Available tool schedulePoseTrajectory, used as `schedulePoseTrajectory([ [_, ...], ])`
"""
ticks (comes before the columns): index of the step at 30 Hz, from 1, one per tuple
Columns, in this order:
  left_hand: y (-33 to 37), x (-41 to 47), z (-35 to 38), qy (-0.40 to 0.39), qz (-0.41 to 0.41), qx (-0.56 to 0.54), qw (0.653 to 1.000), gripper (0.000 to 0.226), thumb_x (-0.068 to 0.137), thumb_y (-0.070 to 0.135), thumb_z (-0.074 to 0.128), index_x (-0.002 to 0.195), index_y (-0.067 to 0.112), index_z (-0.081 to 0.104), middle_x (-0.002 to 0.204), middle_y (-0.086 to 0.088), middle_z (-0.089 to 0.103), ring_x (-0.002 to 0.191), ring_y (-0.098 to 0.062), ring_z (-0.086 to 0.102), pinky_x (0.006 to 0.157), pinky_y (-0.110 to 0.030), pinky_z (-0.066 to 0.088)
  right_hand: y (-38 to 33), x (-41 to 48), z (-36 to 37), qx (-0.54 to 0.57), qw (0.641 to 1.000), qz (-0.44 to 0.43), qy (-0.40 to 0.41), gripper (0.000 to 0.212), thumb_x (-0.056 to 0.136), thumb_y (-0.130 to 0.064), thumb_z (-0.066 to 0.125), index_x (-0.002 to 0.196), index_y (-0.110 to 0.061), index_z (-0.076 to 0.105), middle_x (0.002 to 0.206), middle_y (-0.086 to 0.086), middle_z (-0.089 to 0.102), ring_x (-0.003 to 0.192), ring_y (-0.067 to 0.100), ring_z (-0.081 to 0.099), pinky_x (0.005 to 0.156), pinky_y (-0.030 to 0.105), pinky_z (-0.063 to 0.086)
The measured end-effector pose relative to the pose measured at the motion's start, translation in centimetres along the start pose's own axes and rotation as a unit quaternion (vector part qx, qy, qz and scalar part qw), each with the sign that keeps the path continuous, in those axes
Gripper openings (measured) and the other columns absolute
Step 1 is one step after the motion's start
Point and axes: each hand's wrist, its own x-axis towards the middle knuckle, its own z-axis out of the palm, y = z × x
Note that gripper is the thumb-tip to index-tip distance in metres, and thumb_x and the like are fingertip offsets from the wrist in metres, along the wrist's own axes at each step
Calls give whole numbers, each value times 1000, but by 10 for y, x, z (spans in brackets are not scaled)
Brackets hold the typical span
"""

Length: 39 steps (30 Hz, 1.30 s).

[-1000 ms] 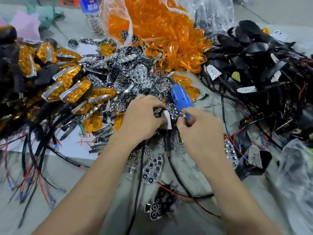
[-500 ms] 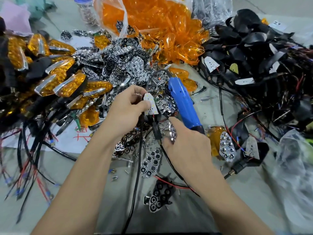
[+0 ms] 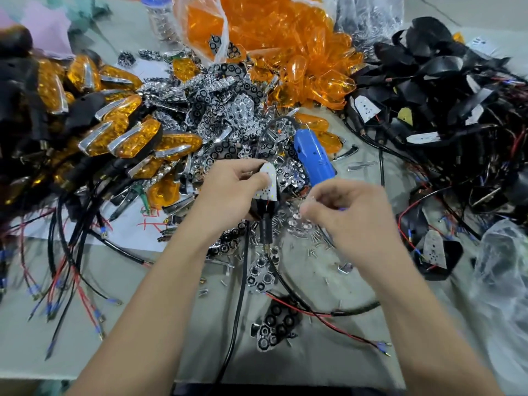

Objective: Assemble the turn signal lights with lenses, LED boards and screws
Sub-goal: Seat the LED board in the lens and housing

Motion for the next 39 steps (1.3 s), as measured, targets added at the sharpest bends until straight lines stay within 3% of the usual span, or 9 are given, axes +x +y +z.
schedulePoseTrajectory([
  [7,7,-2,13,-6,47,31,998,21,85,24,61,91,29,81,57,14,61,51,-3,48,49,-22,42,-25,24,0,86,993,-39,-72,16,88,-3,78,77,-14,74,54,1,65,45,13,56,43,23,40],
  [12,6,-4,15,21,29,25,999,19,91,31,66,83,21,80,55,11,54,55,-12,46,58,-33,39,-18,29,9,62,995,-37,-65,12,90,-2,75,82,-11,74,56,2,67,47,15,60,46,27,46],
  [17,4,-4,16,27,11,28,999,22,96,17,64,80,18,80,54,8,58,53,-13,47,56,-30,39,-12,26,6,84,992,-38,-84,29,83,10,74,82,-18,74,64,-1,70,53,16,66,49,24,52],
  [20,7,-5,16,22,5,21,1000,23,96,17,65,82,23,82,58,-1,65,54,-19,55,54,-40,49,-14,27,3,101,990,-49,-81,32,79,10,74,79,-22,76,67,-1,71,54,16,66,50,21,50],
  [22,9,-5,16,22,-8,11,1000,25,98,19,68,81,29,83,72,-2,77,68,-28,72,69,-51,61,-17,30,2,96,991,-59,-75,30,80,8,75,81,-23,76,68,-2,72,55,14,65,51,19,49],
  [24,9,-4,17,18,-19,-12,1000,24,98,20,69,84,31,84,78,0,79,72,-22,74,76,-47,62,-20,33,3,64,993,-63,-81,31,82,7,75,81,-23,75,66,-4,71,54,12,63,51,19,48],
  [28,12,-6,17,-3,-35,-49,998,22,98,20,71,85,30,85,72,2,78,59,-8,67,53,-25,52,-23,35,7,-36,994,-85,-63,23,85,-2,77,82,-25,76,69,-7,72,59,11,66,59,32,58],
  [31,16,-10,16,-31,-58,-82,994,20,99,21,70,86,25,85,72,-2,77,58,-13,68,49,-25,52,-27,32,11,-100,990,-99,-24,20,84,-11,79,82,-31,76,71,-12,73,68,6,70,73,36,62],
  [39,18,-15,11,-89,-94,-177,976,43,107,21,55,74,20,83,65,3,71,55,-10,66,47,-24,52,-34,28,14,-176,980,-95,15,16,83,-13,81,91,-27,84,76,-9,77,72,3,71,79,31,62],
])
